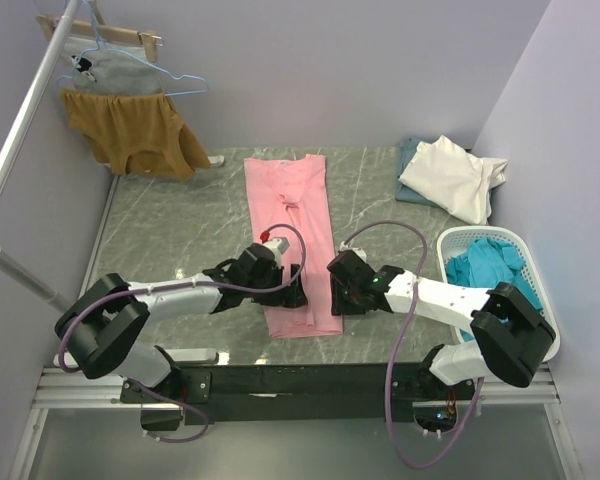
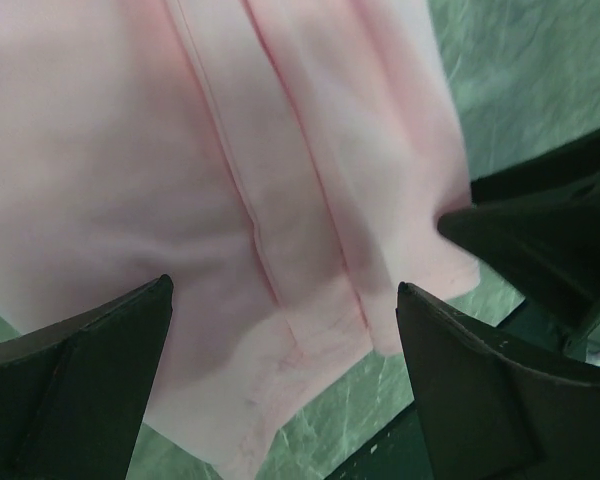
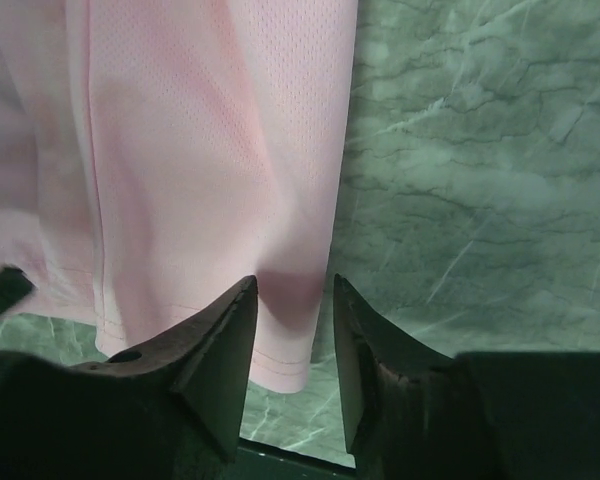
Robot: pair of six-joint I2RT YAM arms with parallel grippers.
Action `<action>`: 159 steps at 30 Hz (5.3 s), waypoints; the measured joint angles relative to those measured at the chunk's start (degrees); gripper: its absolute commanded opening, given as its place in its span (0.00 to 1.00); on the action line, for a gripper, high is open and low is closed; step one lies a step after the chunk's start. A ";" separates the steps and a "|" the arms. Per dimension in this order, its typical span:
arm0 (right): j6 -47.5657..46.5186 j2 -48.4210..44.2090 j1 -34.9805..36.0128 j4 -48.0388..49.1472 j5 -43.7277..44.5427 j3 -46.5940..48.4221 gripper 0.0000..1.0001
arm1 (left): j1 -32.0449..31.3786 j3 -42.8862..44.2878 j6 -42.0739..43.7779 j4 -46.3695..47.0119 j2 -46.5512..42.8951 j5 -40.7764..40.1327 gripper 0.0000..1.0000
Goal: Fold and stack the t-shirts
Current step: Grab the bottom of the folded rectangular tshirt with both arms, then fold the folded rectangular tshirt in 1/3 of the way
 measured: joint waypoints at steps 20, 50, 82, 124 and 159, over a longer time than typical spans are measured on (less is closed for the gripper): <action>0.90 0.11 0.00 1.95 -1.90 -2.27 0.39 | -7.02 -5.20 -8.41 -15.74 -12.50 -11.34 0.99; 4.22 1.64 3.76 4.79 -3.17 -2.23 0.25 | -16.28 -7.58 -24.72 -26.97 -14.64 -21.62 0.02; 11.21 -15.19 4.13 -0.35 1.70 -12.26 0.64 | -18.69 -13.31 -29.51 -30.18 -27.91 -23.19 0.80; 15.26 -18.62 4.42 4.68 -5.29 -16.37 0.59 | -19.15 -20.20 -35.01 -26.99 -36.74 -22.34 0.61; 8.81 -15.85 4.96 8.41 -11.98 -9.11 0.00 | -19.19 -2.73 -26.93 -34.69 -28.72 -29.38 0.01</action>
